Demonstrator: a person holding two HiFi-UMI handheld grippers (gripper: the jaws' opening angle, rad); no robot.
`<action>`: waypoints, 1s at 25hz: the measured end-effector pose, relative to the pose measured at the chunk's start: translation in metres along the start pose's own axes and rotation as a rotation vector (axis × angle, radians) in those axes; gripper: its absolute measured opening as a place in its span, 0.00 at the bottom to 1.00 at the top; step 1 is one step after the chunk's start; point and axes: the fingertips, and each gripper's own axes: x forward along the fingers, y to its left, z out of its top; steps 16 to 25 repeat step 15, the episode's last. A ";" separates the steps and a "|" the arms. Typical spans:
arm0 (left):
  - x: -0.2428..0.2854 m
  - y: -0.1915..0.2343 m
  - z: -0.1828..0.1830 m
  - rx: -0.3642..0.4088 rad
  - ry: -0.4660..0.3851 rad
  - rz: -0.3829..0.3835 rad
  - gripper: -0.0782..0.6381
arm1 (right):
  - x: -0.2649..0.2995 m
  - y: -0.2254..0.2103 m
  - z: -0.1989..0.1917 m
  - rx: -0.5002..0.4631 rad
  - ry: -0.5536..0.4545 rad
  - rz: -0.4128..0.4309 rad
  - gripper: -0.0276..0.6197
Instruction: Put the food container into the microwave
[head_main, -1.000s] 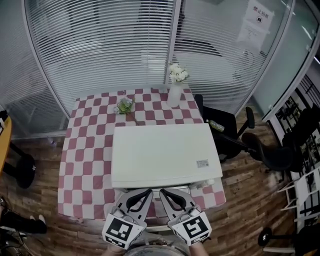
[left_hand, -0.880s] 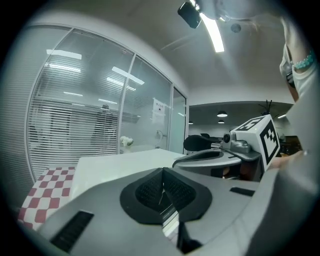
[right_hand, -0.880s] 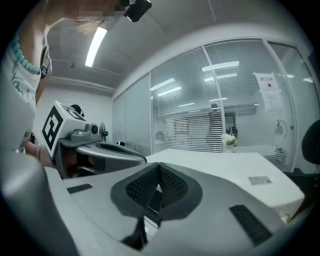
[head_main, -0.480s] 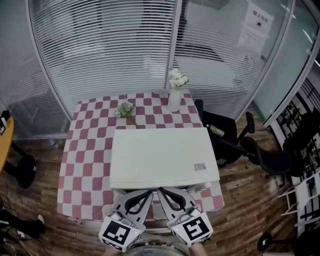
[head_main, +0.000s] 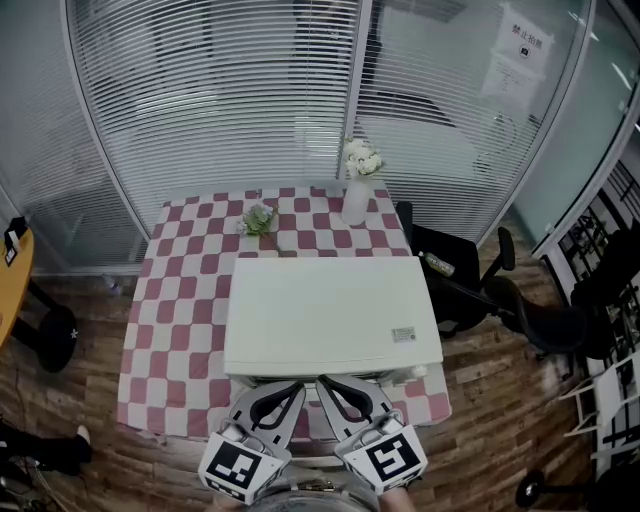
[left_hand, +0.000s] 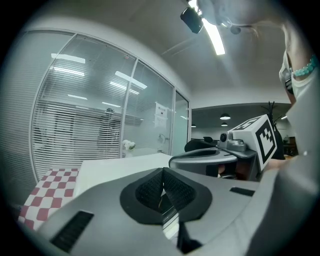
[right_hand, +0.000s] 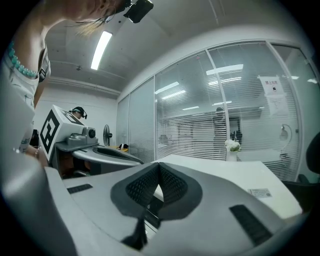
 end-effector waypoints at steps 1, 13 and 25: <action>0.000 0.001 0.000 0.000 0.004 0.005 0.12 | 0.000 0.000 0.000 -0.001 0.000 0.000 0.03; -0.002 -0.003 -0.004 0.009 0.023 -0.027 0.12 | 0.002 0.003 -0.011 -0.005 0.056 0.012 0.03; -0.002 -0.003 -0.004 0.010 0.021 -0.029 0.12 | 0.003 0.004 -0.012 -0.003 0.064 0.015 0.03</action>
